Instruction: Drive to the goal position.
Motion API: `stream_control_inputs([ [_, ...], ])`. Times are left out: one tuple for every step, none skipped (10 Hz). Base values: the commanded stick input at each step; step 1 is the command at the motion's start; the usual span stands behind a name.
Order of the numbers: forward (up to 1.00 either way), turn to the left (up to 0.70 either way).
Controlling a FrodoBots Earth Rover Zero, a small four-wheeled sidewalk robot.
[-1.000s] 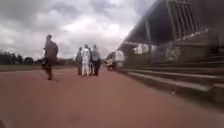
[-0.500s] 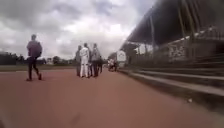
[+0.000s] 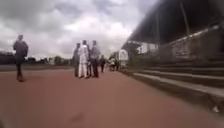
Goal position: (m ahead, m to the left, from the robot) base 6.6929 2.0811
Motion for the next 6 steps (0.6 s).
stream_control_inputs([
  [1.0, 0.01],
  [1.0, 0.01],
  [1.0, 0.01],
  [1.0, 0.01],
  [1.0, 0.01],
  [1.0, 0.01],
])
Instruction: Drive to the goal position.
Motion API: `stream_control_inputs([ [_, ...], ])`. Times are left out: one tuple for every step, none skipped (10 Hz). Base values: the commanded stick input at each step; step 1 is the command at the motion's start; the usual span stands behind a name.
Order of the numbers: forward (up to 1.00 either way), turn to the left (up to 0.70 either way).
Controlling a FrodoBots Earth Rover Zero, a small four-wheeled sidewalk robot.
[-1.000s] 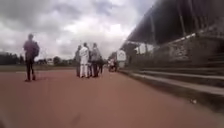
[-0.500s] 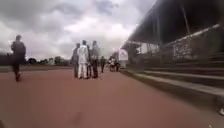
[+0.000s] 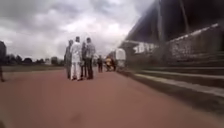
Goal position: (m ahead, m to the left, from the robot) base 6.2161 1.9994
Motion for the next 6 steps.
stream_control_inputs([
  [1.0, 0.01],
  [1.0, 0.01],
  [1.0, 0.01],
  [1.0, 0.01],
  [1.0, 0.01],
  [1.0, 0.01],
])
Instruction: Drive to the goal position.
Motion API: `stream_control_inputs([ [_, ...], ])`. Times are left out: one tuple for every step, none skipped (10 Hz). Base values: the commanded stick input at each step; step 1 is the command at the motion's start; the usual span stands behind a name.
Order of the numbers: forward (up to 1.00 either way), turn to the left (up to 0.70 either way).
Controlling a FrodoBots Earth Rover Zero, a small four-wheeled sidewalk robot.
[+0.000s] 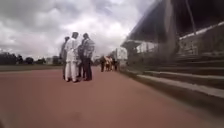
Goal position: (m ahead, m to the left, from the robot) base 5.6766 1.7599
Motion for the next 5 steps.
stream_control_inputs([
  [1.0, 0.01],
  [1.0, 0.01],
  [1.0, 0.01],
  [1.0, 0.01],
  [1.0, 0.01],
])
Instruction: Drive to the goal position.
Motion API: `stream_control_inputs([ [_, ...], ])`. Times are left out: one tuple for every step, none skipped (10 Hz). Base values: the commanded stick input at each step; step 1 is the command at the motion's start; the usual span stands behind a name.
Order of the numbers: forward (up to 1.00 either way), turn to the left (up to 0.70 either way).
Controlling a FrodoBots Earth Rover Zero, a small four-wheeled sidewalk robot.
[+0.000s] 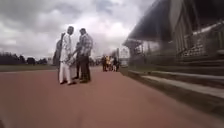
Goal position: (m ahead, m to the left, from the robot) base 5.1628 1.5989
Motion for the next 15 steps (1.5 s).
stream_control_inputs([
  [1.0, 0.01],
  [1.0, 0.01],
  [1.0, 0.01],
  [1.0, 0.01],
  [1.0, 0.01],
  [1.0, 0.01],
  [1.0, 0.01],
  [1.0, 0.01],
  [1.0, 0.01],
  [1.0, 0.01],
  [1.0, 0.01],
  [1.0, 0.01],
  [1.0, 0.01],
  [1.0, 0.01],
  [1.0, 0.01],
])
